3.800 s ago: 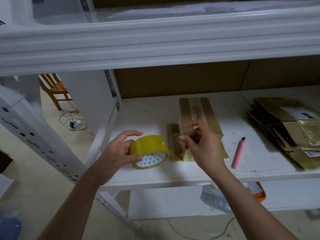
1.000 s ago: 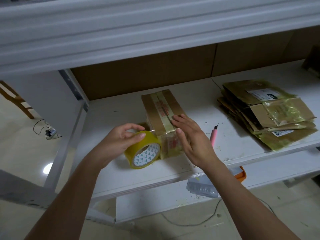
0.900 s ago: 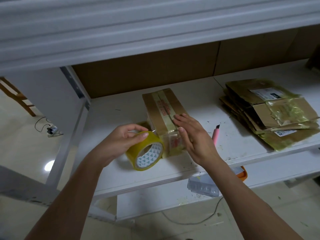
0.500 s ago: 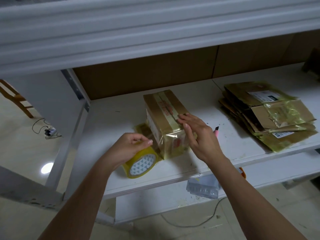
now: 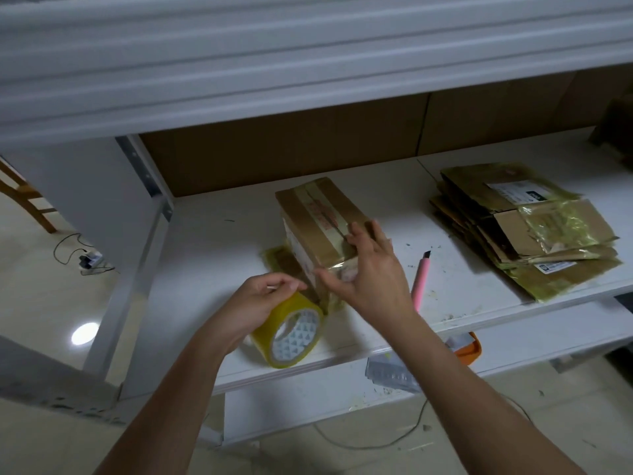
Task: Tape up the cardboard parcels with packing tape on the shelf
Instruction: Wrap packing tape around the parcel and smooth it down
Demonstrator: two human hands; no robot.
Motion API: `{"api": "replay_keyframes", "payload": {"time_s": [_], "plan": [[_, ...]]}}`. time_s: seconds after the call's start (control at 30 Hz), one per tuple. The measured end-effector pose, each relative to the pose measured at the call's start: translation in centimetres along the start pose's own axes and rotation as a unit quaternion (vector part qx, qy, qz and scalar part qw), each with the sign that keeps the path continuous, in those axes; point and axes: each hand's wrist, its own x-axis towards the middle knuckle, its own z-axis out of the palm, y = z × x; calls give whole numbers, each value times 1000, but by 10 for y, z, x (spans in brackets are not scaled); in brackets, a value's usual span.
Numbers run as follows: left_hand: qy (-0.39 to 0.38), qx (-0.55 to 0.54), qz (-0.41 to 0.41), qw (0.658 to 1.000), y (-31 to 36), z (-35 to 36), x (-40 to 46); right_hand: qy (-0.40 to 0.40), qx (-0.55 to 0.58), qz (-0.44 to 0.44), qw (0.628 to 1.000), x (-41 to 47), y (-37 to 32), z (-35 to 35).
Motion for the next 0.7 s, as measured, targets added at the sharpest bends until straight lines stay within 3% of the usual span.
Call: {"api": "replay_keyframes", "payload": {"time_s": [0.43,0.47,0.53,0.6,0.63,0.7], "plan": [[58,-15,-7,998,10,15,3,-44,92,-47,994,11,25,-17],[61,-9,-5,998,10,15,2,-37,134,-50,989,7,28,-22],[63,-3,-5,998,9,15,1,60,186,-52,979,-4,42,-26],[65,-2,-5,998,9,15,0,172,121,-25,977,-14,70,-24],[65,-1,-6,998,9,14,-1,185,62,6,981,-16,84,-22],[68,-2,-8,998,9,13,-2,91,-67,76,991,-18,111,-18]]}}
